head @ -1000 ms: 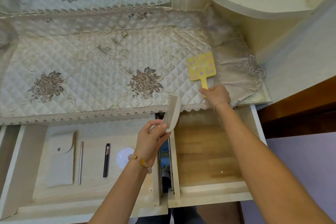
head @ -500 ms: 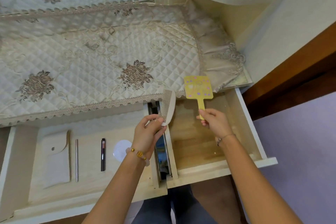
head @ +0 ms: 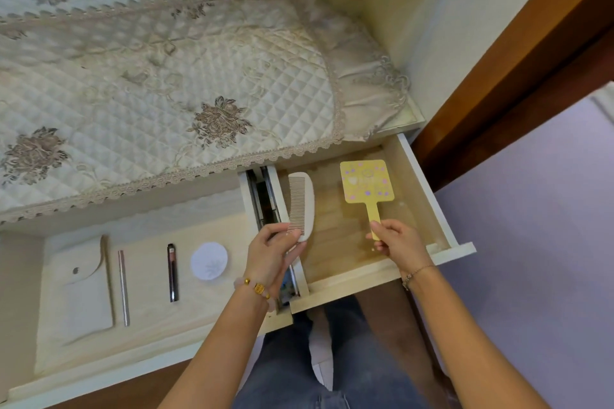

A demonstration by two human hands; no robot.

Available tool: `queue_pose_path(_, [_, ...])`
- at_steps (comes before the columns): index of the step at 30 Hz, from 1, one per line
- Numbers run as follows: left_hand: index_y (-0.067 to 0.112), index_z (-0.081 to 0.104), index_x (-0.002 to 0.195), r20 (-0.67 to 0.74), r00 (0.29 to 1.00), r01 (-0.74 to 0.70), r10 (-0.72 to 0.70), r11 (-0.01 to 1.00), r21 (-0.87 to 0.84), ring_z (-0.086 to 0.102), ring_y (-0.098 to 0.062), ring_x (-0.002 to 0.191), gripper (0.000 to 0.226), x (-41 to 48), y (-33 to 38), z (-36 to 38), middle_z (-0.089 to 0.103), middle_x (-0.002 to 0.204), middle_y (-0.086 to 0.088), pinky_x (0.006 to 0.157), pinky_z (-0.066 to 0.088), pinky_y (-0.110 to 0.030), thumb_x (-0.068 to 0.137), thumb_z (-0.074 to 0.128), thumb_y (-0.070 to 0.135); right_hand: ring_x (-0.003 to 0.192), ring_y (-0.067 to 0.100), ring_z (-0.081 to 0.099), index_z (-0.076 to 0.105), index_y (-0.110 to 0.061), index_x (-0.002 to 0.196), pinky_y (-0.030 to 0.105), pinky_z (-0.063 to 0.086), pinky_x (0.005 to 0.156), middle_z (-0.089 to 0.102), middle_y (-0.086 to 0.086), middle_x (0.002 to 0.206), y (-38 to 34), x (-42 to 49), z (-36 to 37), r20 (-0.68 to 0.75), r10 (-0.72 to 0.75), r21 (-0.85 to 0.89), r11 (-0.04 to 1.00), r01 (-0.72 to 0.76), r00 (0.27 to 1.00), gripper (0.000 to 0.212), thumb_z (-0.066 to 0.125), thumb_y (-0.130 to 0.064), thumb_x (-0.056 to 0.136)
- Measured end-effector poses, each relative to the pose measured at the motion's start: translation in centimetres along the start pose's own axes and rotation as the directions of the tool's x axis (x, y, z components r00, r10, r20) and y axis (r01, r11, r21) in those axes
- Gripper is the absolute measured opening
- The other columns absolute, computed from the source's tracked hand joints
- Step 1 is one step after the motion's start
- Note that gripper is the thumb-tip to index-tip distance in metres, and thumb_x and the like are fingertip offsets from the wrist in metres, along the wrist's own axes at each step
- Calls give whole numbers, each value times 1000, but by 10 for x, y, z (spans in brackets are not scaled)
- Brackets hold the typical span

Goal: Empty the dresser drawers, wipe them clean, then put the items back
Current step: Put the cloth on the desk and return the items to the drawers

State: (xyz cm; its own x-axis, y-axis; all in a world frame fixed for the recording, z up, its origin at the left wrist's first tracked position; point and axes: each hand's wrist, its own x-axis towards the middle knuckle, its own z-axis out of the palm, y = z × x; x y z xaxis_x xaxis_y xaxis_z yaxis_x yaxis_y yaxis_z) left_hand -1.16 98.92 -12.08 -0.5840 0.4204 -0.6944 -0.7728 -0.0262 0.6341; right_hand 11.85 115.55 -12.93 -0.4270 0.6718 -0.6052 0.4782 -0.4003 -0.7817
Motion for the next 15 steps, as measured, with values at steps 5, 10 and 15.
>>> queue_pose_path(5, [1, 56, 102, -46, 998, 53, -52, 998, 24, 65, -24, 99, 20, 9, -18, 21, 64, 107, -17, 74, 58, -25, 84, 62, -4, 55, 9, 47, 62, -3, 86, 11, 44, 47, 62, 9, 77, 7, 24, -16, 27, 53, -41, 998, -52, 998, 12, 56, -13, 91])
queue_pose_path(10, [-2, 56, 109, -145, 986, 82, -82, 997, -6, 64, -22, 101, 22, 27, -39, 47, 63, 109, -15, 77, 57, -27, 87, 58, -4, 59, 11, 48, 61, -3, 88, 12, 45, 49, 62, 5, 76, 9, 58, -29, 107, 127, -75, 990, -119, 986, 14, 51, -10, 94])
queue_pose_path(15, [-2, 54, 107, -228, 966, 104, -119, 992, -75, 64, -25, 100, 20, 47, -61, 69, 63, 110, -19, 74, 57, -25, 87, 56, -7, 66, 12, 53, 59, 0, 101, 16, 51, 57, 63, 10, 84, 12, 88, -41, 179, 239, 8, 970, -245, 954, 14, 49, -7, 95])
